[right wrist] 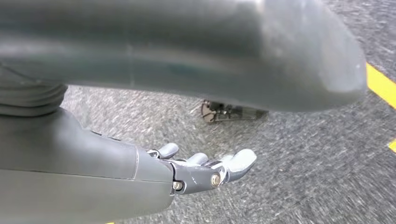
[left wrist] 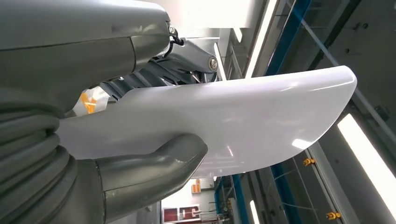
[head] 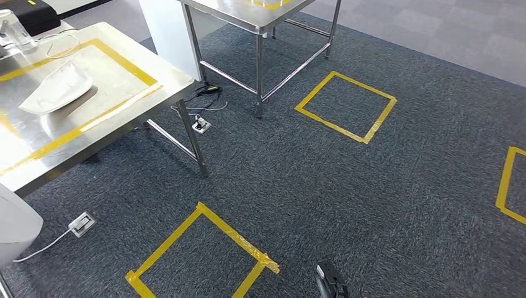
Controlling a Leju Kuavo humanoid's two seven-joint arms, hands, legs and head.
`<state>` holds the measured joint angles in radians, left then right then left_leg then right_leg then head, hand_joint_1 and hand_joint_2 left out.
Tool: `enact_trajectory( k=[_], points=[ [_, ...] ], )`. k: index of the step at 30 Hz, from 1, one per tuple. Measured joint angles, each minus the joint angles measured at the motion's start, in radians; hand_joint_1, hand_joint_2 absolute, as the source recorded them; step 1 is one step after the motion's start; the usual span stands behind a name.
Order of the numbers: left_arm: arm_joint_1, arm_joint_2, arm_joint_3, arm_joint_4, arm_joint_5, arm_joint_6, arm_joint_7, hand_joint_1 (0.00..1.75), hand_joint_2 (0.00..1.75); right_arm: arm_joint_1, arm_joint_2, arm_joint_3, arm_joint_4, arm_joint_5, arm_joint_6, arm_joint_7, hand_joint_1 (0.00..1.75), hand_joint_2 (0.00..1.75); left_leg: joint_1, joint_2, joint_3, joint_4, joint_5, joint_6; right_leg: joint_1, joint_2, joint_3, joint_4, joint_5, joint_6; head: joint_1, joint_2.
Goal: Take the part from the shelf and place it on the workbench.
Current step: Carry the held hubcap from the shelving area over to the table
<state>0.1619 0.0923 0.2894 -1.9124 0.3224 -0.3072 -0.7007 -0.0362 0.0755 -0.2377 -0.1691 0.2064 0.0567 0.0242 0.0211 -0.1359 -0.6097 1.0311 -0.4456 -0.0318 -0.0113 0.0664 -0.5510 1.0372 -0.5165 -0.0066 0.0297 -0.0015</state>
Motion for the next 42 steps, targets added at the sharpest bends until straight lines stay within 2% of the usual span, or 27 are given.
enact_trajectory(
  k=[1, 2, 4, 6, 8, 9, 11, 13, 15, 16, 17, 19, 21, 23, 24, 25, 26, 28, 30, 32, 33, 35, 36, 37, 39, 40, 42],
  points=[
    [0.001, 0.0, 0.002, 0.0, 0.0, -0.002, 0.0, 1.75, 1.75, 0.0, 0.0, 0.0, 0.0, 0.0, 0.001, -0.003, 0.0, 0.0, 0.002, -0.012, -0.004, -0.005, 0.005, -0.008, 0.0, -0.012, 0.0, -0.002, 0.004, -0.005, 0.0, 0.0],
    [0.003, 0.0, 0.003, 0.0, -0.001, -0.005, 0.0, 1.75, 1.75, -0.002, 0.001, 0.0, 0.0, 0.0, 0.001, -0.006, 0.0, 0.0, 0.003, -0.008, -0.008, -0.006, 0.007, -0.014, -0.001, -0.025, 0.002, -0.006, 0.008, -0.012, 0.0, 0.0],
    [0.001, -0.001, 0.007, 0.0, -0.004, -0.008, 0.0, 1.75, 1.75, -0.003, 0.004, 0.0, 0.0, 0.002, 0.003, -0.012, 0.0, 0.0, 0.0, 0.045, -0.029, 0.03, -0.02, -0.021, -0.003, -0.051, 0.004, -0.016, 0.016, -0.029, -0.003, 0.0],
    [-0.004, -0.003, 0.009, -0.001, -0.009, -0.006, 0.0, 1.75, 1.75, -0.001, 0.004, 0.0, 0.0, 0.007, 0.004, -0.011, 0.0, 0.0, -0.002, 0.11, -0.077, 0.145, -0.089, -0.024, 0.002, -0.08, 0.003, -0.018, 0.019, -0.038, -0.006, 0.0],
    [-0.003, -0.007, 0.009, -0.002, -0.013, -0.001, 0.0, 1.75, 1.75, 0.003, 0.004, 0.0, 0.0, 0.011, 0.006, -0.006, 0.0, 0.0, -0.002, 0.126, -0.118, 0.257, -0.136, -0.028, 0.006, -0.109, 0.001, -0.017, 0.018, -0.04, -0.007, 0.0],
    [-0.002, -0.009, 0.009, -0.003, -0.016, 0.001, 0.0, 1.75, 1.75, 0.003, 0.005, 0.0, 0.0, 0.011, 0.007, -0.005, 0.0, 0.0, -0.002, 0.129, -0.116, 0.267, -0.133, -0.029, 0.007, -0.124, 0.001, -0.016, 0.017, -0.041, -0.007, 0.0],
    [0.001, -0.011, 0.009, -0.006, -0.02, 0.003, 0.0, 1.75, 1.75, 0.002, 0.007, 0.0, 0.0, 0.011, 0.007, -0.004, 0.0, 0.0, -0.003, 0.147, -0.055, 0.174, -0.083, -0.024, 0.009, -0.152, 0.001, -0.012, 0.014, -0.039, -0.007, 0.0],
    [0.001, -0.012, 0.008, -0.011, -0.021, 0.004, 0.0, 1.75, 1.75, 0.001, 0.008, 0.0, 0.0, 0.01, 0.006, -0.003, 0.0, 0.0, -0.012, 0.192, 0.016, 0.048, -0.046, -0.012, 0.014, -0.176, 0.003, -0.007, 0.009, -0.033, -0.006, 0.0],
    [0.0, -0.012, 0.008, -0.014, -0.02, 0.005, 0.0, 1.75, 1.75, 0.001, 0.009, 0.0, 0.0, 0.009, 0.005, -0.001, 0.0, 0.0, -0.021, 0.207, 0.036, 0.003, -0.041, 0.003, 0.018, -0.197, 0.004, -0.004, 0.005, -0.024, -0.005, 0.0],
    [0.001, -0.012, 0.008, -0.014, -0.019, 0.005, 0.0, 1.75, 1.75, 0.0, 0.009, 0.0, 0.0, 0.009, 0.004, 0.0, 0.0, 0.0, -0.021, 0.192, 0.033, 0.002, -0.037, 0.01, 0.018, -0.209, 0.006, -0.005, 0.005, -0.019, -0.004, 0.0],
    [0.002, -0.012, 0.008, -0.014, -0.017, 0.005, 0.0, 1.75, 1.75, -0.001, 0.008, 0.0, 0.0, 0.008, 0.003, 0.0, 0.0, 0.0, -0.019, 0.179, 0.031, -0.002, -0.033, 0.015, 0.018, -0.211, 0.007, -0.005, 0.004, -0.013, -0.004, 0.0],
    [-0.001, -0.013, 0.008, -0.015, -0.01, 0.008, 0.0, 1.75, 1.75, -0.003, 0.008, 0.0, -0.001, 0.008, 0.002, -0.001, 0.0, 0.0, -0.012, 0.156, 0.031, -0.01, -0.024, 0.027, 0.014, -0.163, -0.002, 0.024, -0.02, 0.001, -0.002, 0.0],
    [-0.008, -0.015, 0.008, -0.015, -0.002, 0.014, 0.0, 1.75, 1.75, -0.001, 0.008, 0.0, -0.001, 0.008, 0.002, -0.001, 0.0, 0.0, -0.008, 0.134, 0.029, -0.013, -0.018, 0.036, 0.008, -0.093, -0.05, 0.129, -0.079, 0.011, 0.001, 0.0],
    [-0.011, -0.019, 0.008, -0.014, 0.0, 0.021, 0.0, 1.75, 1.75, 0.004, 0.008, 0.0, 0.0, 0.008, 0.002, 0.0, 0.0, 0.0, -0.007, 0.107, 0.022, -0.012, -0.014, 0.039, 0.005, -0.072, -0.108, 0.25, -0.125, 0.015, 0.001, 0.0],
    [-0.011, -0.02, 0.008, -0.013, 0.001, 0.024, 0.0, 1.75, 1.75, 0.006, 0.008, 0.0, 0.0, 0.008, 0.003, 0.0, 0.0, 0.0, -0.006, 0.092, 0.019, -0.01, -0.012, 0.038, 0.003, -0.07, -0.12, 0.272, -0.123, 0.016, 0.001, 0.0],
    [-0.011, -0.021, 0.008, -0.013, 0.001, 0.025, 0.0, 1.75, 1.75, 0.006, 0.008, 0.0, 0.0, 0.008, 0.003, 0.0, 0.0, 0.0, -0.005, 0.077, 0.017, -0.007, -0.011, 0.036, 0.0, -0.067, -0.112, 0.252, -0.1, 0.017, 0.001, 0.0],
    [-0.012, -0.022, 0.008, -0.013, 0.001, 0.026, 0.0, 1.75, 1.75, 0.006, 0.008, 0.0, 0.0, 0.009, 0.003, 0.0, 0.0, 0.0, -0.003, 0.062, 0.015, -0.004, -0.01, 0.033, -0.003, -0.059, -0.085, 0.195, -0.064, 0.018, 0.001, 0.0],
    [-0.012, -0.023, 0.007, -0.013, -0.002, 0.027, 0.0, 1.75, 1.75, 0.005, 0.008, 0.0, 0.0, 0.009, 0.003, -0.001, 0.0, 0.0, 0.0, 0.034, 0.009, 0.004, -0.011, 0.023, -0.01, -0.012, -0.023, 0.063, -0.012, 0.018, 0.001, 0.0],
    [-0.013, -0.024, 0.006, -0.013, -0.008, 0.03, 0.0, 1.75, 1.75, 0.005, 0.008, 0.0, 0.0, 0.009, 0.004, -0.001, 0.0, 0.0, 0.001, 0.009, 0.001, 0.006, -0.006, 0.006, -0.011, 0.02, 0.003, 0.003, -0.004, 0.014, 0.001, 0.0],
    [-0.011, -0.024, 0.006, -0.013, -0.011, 0.032, 0.0, 1.75, 1.75, 0.005, 0.008, 0.0, 0.0, 0.009, 0.005, -0.001, 0.0, 0.0, 0.004, -0.015, -0.007, -0.002, 0.003, -0.012, -0.009, 0.0, 0.004, -0.002, -0.001, 0.002, 0.001, 0.0],
    [-0.009, -0.023, 0.005, -0.013, -0.012, 0.033, 0.0, 1.75, 1.75, 0.004, 0.009, 0.0, 0.0, 0.009, 0.006, -0.001, 0.0, 0.0, 0.004, -0.006, -0.012, 0.0, 0.002, -0.017, -0.009, -0.014, 0.006, -0.006, 0.003, -0.006, 0.0, 0.0],
    [-0.009, -0.021, 0.004, -0.012, -0.012, 0.033, 0.0, 1.75, 1.75, 0.004, 0.009, 0.0, 0.0, 0.009, 0.006, -0.002, 0.0, 0.0, 0.0, 0.051, -0.04, 0.053, -0.032, -0.023, -0.012, -0.044, 0.011, -0.015, 0.01, -0.022, -0.004, 0.0],
    [-0.011, -0.02, 0.003, -0.011, -0.012, 0.033, 0.0, 1.75, 1.75, 0.005, 0.009, 0.0, 0.0, 0.006, 0.005, -0.004, 0.0, 0.0, -0.002, 0.089, -0.065, 0.11, -0.065, -0.024, -0.009, -0.057, 0.012, -0.016, 0.011, -0.026, -0.006, 0.0],
    [-0.012, -0.019, 0.001, -0.01, -0.012, 0.033, 0.0, 1.75, 1.75, 0.008, 0.009, 0.0, 0.0, 0.002, 0.005, -0.007, 0.0, 0.0, -0.002, 0.112, -0.093, 0.178, -0.1, -0.026, -0.006, -0.069, 0.011, -0.015, 0.011, -0.029, -0.007, 0.0],
    [-0.008, -0.019, 0.0, -0.009, -0.012, 0.034, 0.0, 1.75, 1.75, 0.012, 0.008, -0.002, 0.0, -0.014, 0.003, -0.015, 0.0, 0.0, -0.002, 0.128, -0.125, 0.267, -0.13, -0.029, -0.002, -0.09, 0.008, -0.013, 0.01, -0.03, -0.007, 0.0],
    [-0.006, -0.019, 0.0, -0.009, -0.012, 0.035, 0.001, 1.75, 1.75, 0.012, 0.008, -0.003, 0.0, -0.021, 0.002, -0.018, 0.0, 0.0, -0.002, 0.13, -0.115, 0.26, -0.119, -0.028, -0.001, -0.098, 0.007, -0.011, 0.009, -0.03, -0.007, 0.0],
    [-0.002, -0.019, 0.0, -0.011, -0.013, 0.035, 0.0, 1.75, 1.75, 0.011, 0.009, -0.006, 0.0, -0.029, 0.0, -0.022, 0.0, 0.0, -0.002, 0.135, -0.044, 0.144, -0.065, -0.023, -0.001, -0.109, 0.008, -0.007, 0.006, -0.027, -0.007, 0.0]
  ],
)
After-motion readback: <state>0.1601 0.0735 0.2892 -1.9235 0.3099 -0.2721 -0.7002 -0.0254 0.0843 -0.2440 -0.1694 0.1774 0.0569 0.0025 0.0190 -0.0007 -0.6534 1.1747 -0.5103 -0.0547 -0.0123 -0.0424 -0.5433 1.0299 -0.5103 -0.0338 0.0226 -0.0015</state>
